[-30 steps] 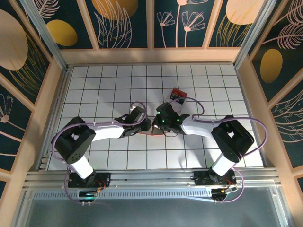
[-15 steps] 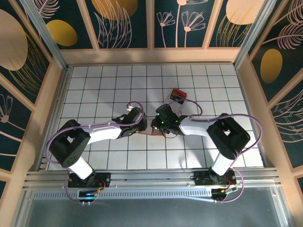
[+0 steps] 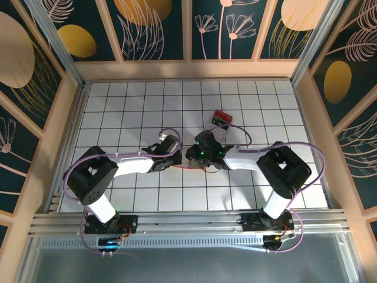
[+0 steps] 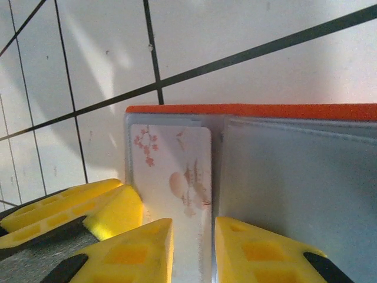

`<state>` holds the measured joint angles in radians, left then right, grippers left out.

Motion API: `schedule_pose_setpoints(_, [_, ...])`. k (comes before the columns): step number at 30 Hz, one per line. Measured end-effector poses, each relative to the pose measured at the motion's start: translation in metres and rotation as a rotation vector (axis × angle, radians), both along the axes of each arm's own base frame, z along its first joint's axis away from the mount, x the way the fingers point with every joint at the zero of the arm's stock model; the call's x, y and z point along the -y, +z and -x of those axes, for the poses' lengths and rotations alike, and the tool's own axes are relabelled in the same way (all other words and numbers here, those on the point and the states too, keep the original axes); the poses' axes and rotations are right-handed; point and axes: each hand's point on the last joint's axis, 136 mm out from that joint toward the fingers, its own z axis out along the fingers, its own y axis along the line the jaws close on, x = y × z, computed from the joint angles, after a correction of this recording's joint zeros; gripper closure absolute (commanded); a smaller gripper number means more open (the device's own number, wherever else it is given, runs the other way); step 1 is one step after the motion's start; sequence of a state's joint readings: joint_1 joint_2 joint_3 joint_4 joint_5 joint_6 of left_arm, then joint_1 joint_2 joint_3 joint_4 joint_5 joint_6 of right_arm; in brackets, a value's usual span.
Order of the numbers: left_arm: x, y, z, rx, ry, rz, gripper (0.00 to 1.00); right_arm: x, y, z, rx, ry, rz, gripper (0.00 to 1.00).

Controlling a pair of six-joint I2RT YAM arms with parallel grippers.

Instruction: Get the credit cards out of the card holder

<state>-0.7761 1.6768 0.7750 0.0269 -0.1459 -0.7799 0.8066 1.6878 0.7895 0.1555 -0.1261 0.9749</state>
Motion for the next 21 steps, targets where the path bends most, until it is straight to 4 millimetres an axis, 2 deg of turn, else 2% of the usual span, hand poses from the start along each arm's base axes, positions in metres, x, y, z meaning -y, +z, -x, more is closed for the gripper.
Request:
schedule_pose_setpoints(8, [0.000,0.000,0.000,-0.003,-0.002,0.005,0.78,0.003,0.001,-0.001,0.019,0.011,0.030,0.77])
schedule_pose_setpoints(16, [0.001,0.000,0.000,-0.002,-0.002,0.006,0.79,0.000,0.020,-0.006,0.068,0.019,0.012,0.78])
schedule_pose_setpoints(21, [0.001,0.000,-0.001,0.000,-0.002,0.008,0.78,-0.004,0.009,-0.007,0.052,0.027,0.009,0.79])
